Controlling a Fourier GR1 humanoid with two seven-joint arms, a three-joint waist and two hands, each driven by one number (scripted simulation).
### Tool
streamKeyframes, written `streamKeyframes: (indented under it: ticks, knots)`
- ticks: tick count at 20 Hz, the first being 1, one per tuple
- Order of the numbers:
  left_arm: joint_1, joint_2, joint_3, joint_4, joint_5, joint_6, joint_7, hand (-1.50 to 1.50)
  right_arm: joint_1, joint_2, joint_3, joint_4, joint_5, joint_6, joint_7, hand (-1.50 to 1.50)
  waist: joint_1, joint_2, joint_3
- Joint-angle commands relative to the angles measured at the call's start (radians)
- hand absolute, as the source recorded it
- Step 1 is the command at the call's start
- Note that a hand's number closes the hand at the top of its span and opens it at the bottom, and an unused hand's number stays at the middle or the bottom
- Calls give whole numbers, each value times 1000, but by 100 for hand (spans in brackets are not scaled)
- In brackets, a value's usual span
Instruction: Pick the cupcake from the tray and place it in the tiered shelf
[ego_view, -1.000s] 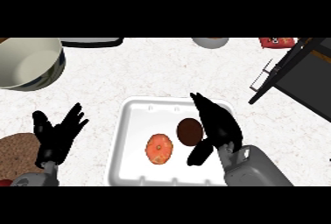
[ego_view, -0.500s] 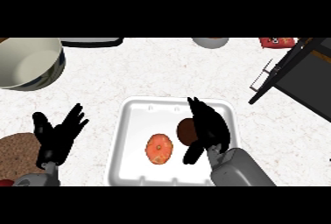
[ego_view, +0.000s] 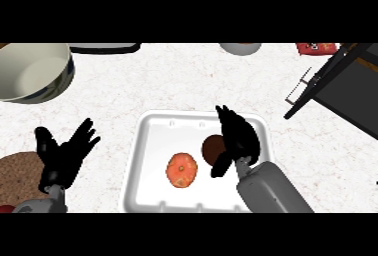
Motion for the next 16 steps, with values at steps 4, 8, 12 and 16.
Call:
streamKeyframes:
  ticks: [4, 8, 12, 16]
  knots:
    - [-62, -3, 53, 56, -25, -30, 29, 0, -57, 39, -36, 81, 11, -28, -56, -150, -1, 2, -2]
    - [28, -61, 2, -11, -71, 18, -1, 0, -49, 39, -17, 251, 2, -119, -190, -150, 4, 2, -2]
    - [-9, -38, 13, 5, -46, -10, 25, 0, -102, 17, 93, 236, 8, 98, -205, 150, 8, 4, -2]
    - [2, -60, -4, -36, -82, 16, 60, 0, -24, 38, 40, 176, -14, 45, -256, 150, 0, 1, -2]
